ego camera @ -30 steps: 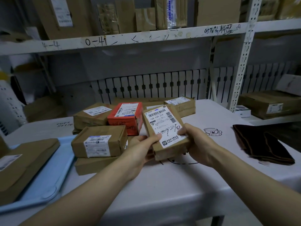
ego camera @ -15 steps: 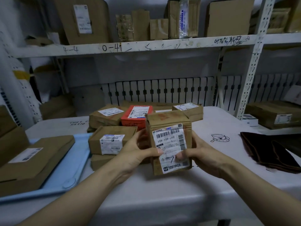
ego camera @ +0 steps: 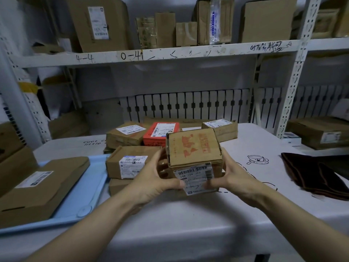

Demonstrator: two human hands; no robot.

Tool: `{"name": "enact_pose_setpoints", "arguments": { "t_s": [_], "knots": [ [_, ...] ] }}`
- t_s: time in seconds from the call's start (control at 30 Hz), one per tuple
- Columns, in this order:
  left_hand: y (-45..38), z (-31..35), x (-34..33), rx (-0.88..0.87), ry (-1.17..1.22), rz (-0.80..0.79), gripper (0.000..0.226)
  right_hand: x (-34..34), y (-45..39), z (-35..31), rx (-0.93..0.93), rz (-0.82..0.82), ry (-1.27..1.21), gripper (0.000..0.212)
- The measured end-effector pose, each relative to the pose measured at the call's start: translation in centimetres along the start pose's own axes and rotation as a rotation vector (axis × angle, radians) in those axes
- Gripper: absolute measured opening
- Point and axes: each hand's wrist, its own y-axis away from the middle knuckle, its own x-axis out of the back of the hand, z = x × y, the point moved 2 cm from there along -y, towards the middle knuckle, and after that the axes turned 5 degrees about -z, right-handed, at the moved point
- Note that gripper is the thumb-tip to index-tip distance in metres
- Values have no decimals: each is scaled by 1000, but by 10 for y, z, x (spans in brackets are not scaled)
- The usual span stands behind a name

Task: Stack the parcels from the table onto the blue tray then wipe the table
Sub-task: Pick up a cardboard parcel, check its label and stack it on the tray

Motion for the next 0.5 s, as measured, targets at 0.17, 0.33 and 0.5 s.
{"name": "enact_pose_setpoints", "arguments": {
  "t_s": [0.17, 0.33, 0.5],
  "knots": [
    [1, 4, -1, -20, -14, -1, 93, 1, 0, 1, 23, 17, -10, 96],
    [2, 10, 0, -44, -53, 29, 101, 3, 2, 3, 17, 53, 3, 95],
    [4, 22, 3, -118, -268, 45, 114, 7, 5, -1, 11, 99, 91, 103]
  ]
}}
